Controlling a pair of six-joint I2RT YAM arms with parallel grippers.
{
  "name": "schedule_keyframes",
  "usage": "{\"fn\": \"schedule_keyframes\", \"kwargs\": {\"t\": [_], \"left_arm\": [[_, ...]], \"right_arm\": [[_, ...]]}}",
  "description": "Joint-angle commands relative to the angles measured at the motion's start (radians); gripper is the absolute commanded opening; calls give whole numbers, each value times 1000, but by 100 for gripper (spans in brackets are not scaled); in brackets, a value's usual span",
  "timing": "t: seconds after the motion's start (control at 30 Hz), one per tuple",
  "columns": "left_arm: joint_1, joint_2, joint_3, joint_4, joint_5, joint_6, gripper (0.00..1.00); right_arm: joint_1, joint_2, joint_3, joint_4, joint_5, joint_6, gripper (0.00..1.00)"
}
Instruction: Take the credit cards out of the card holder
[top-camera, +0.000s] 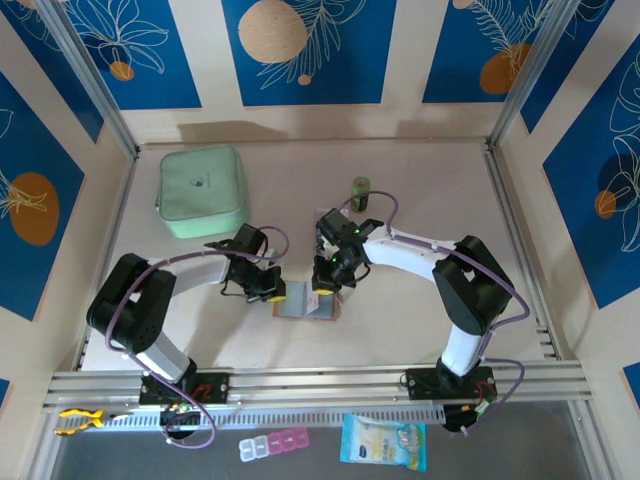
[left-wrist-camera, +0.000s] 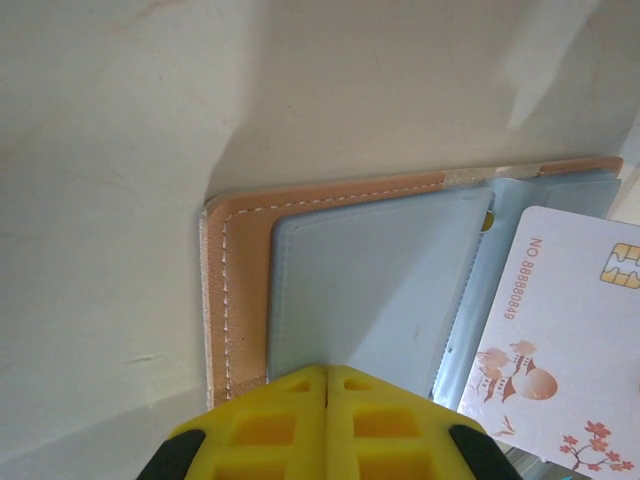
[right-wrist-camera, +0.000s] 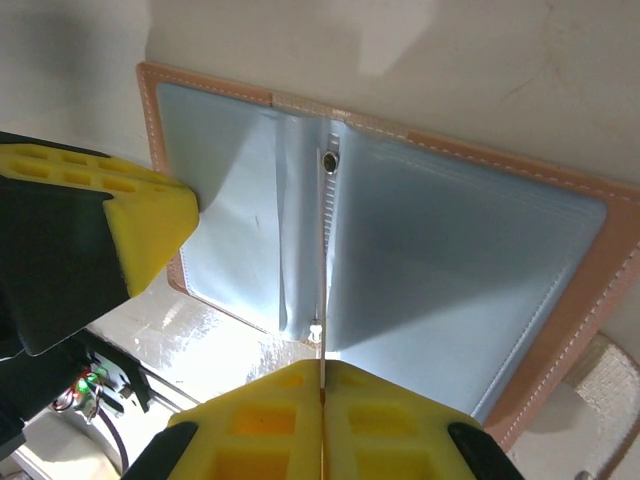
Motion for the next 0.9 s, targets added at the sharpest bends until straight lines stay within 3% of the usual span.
{"fn": "schedule_keyframes", "kwargs": {"t": [0.0,0.3,0.67,0.87], "left_arm": [[-1,5,-11,-48,-33,16,0],[0,3,-20,-41,-31,14,0],[0,2,-21,-39,-30,15,0],[0,-4,-20,-38,-27,12,0]], "right_arm": [[20,25,31,-63,26,11,12],[51,44,54,-48,26,49,19],[46,2,51,-63,52,44,4],[17,-37,88,-129,44,-82,1]]}}
